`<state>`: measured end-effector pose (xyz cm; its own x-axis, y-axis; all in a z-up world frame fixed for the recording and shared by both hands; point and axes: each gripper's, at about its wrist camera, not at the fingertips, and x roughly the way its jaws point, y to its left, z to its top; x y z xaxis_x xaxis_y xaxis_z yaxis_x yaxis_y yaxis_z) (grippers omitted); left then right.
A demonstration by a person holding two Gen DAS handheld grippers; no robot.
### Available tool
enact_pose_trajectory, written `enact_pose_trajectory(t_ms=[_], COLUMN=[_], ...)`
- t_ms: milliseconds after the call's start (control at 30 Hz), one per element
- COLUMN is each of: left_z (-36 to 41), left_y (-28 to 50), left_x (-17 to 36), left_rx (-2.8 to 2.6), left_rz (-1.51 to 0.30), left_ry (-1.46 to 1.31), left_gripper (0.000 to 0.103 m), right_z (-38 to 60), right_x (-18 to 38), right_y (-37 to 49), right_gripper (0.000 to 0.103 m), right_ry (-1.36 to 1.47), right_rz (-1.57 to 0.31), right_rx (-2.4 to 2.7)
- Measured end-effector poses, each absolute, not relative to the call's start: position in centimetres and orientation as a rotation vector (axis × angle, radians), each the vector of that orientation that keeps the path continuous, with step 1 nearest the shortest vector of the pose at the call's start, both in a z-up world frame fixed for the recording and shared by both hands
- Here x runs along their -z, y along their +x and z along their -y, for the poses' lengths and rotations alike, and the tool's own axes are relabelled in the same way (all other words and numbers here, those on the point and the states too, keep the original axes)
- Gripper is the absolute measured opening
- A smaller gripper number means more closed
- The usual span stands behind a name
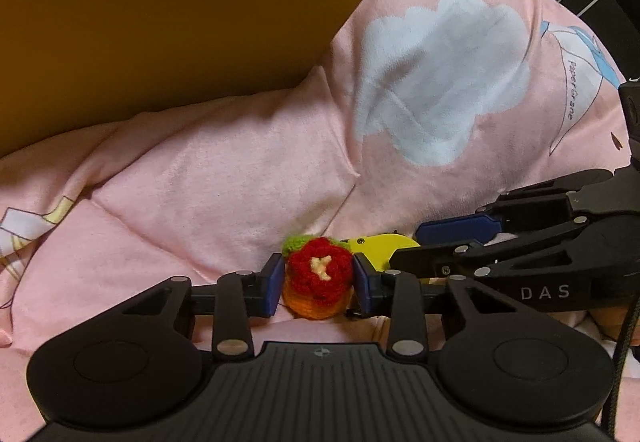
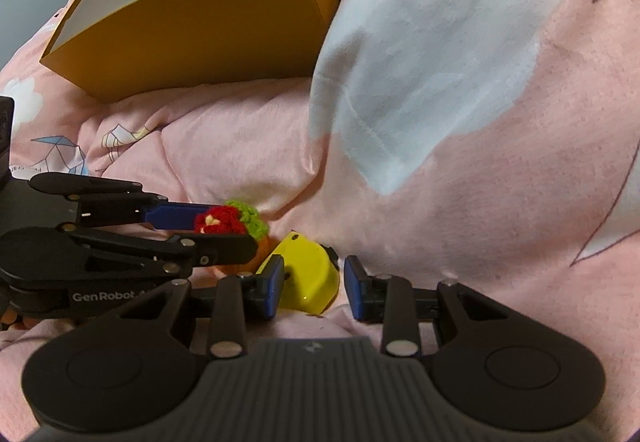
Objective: Organize objects
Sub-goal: 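Grasp the red crochet strawberry with the left tool while the right tool grasps the yellow tape measure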
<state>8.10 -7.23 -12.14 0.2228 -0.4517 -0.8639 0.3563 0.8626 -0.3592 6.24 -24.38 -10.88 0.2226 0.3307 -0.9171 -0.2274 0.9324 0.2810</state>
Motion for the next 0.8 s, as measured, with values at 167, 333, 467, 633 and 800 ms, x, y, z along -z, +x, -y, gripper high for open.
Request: enact_pose_trajectory(t_ms=[167, 333, 467, 633, 800], left_z=[5.7, 3.1, 2.4, 2.3, 2.4], left_y=[6.9, 6.4, 6.5, 6.5, 6.2], left_x=[10.6, 9.8, 9.0, 8.5, 8.7], left_rx=[0.481, 0.396, 0.373, 0.378, 0.378], left_rz=[-1.164, -1.128, -1.115, -1.097, -1.087], left_ry=[-0.079, -0.136, -0.176, -0.186, -0.193], left_gripper=[0.040, 0.040, 0.040, 0.040, 0.040], right_z=[23.8, 22.7, 22.0, 21.4, 21.1], right_x=[11.1, 12.0, 12.8, 13.1, 12.7], right_y=[6.4, 6.6, 6.9, 6.9, 6.5], right_gripper=[0.039, 0.046, 0.049, 0.050, 0.028], right_ry=[0.085, 0.049, 0.036, 0.019, -0.015], right_rz=[-1.307, -1.348, -1.372, -1.383, -1.353], right_rx=[-0.416, -0.444, -0.446, -0.461, -0.466])
